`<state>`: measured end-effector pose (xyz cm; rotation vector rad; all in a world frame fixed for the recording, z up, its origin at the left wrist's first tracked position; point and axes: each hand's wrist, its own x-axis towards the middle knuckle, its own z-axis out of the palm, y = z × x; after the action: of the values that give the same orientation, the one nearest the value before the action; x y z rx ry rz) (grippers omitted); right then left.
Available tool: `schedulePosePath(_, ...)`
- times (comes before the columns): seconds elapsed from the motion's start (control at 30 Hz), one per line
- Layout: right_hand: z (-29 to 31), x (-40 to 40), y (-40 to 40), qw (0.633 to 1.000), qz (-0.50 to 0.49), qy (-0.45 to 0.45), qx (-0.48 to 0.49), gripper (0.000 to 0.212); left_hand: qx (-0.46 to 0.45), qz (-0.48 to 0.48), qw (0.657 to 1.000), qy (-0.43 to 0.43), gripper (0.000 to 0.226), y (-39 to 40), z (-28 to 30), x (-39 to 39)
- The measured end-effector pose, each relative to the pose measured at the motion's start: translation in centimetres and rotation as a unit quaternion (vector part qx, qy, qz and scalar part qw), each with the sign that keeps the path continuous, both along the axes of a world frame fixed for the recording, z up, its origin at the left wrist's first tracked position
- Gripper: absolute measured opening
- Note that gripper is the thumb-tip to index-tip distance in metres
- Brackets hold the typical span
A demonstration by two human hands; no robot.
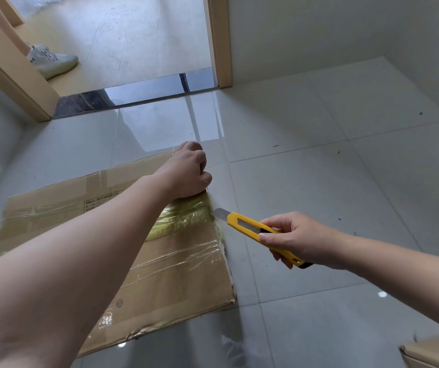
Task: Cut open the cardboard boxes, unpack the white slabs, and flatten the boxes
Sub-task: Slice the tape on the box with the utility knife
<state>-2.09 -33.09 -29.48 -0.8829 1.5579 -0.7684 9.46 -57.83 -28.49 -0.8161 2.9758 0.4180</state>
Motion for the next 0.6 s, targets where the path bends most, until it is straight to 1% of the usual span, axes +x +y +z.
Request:
schedulePosePath(0.13,0.2,0.4,-0.7,1.0,0.006,-0.005,-0.006,0.016,0.01,-0.001,1.0,-0.001,0.019,-0.3,0.1,-0.2)
schedulePosePath(0.3,-0.2,1.0,0.1,0.999,0.042,-0.011,0.016,0.015,0.017,0.005,1.0,-0.016,0.021,-0.6,0.2,-0.6)
schedulePosePath(0.47,0.0,0.8,0.6,0.997,0.07,-0.01,0.035,0.013,0.009,0.003,1.0,-0.01,0.015,-0.6,0.1,-0.4)
schedulePosePath(0.6,0.3,0.3,2.1,0.989,0.128,-0.026,0.074,0.018,-0.002,-0.002,1.0,-0.002,0.01,-0.4,0.0,-0.1)
